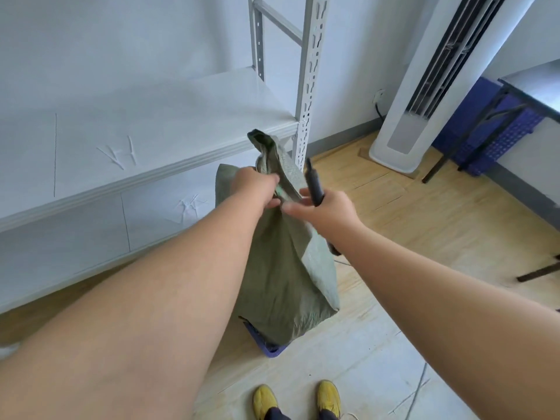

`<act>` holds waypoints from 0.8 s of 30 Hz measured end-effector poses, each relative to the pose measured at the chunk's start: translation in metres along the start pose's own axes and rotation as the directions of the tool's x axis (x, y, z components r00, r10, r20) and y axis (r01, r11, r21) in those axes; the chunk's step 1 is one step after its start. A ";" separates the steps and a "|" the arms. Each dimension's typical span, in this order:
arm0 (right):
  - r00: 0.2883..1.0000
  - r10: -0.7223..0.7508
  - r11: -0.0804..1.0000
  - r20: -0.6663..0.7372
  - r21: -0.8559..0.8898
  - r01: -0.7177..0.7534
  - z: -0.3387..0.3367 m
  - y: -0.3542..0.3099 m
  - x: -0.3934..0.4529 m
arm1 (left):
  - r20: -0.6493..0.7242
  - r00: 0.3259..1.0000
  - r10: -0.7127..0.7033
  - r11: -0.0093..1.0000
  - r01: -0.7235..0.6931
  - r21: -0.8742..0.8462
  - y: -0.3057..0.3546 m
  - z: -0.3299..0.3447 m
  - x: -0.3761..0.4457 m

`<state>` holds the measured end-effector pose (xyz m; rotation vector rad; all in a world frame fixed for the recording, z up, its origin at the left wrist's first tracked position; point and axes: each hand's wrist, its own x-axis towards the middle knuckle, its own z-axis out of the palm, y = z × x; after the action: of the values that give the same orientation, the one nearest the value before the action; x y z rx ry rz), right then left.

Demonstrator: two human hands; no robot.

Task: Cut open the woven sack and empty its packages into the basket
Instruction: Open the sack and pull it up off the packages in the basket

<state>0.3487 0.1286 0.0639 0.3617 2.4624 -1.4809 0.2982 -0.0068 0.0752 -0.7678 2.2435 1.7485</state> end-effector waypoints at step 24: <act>0.987 -0.048 0.994 -0.150 -0.101 0.033 -0.014 -0.044 0.030 | -0.019 0.944 0.330 0.881 -0.301 0.364 -0.011 -0.037 0.015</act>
<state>0.3047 0.1237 0.0972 0.4230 2.6656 -1.3880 0.2968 -0.0476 0.0696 -0.4173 2.7623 1.3717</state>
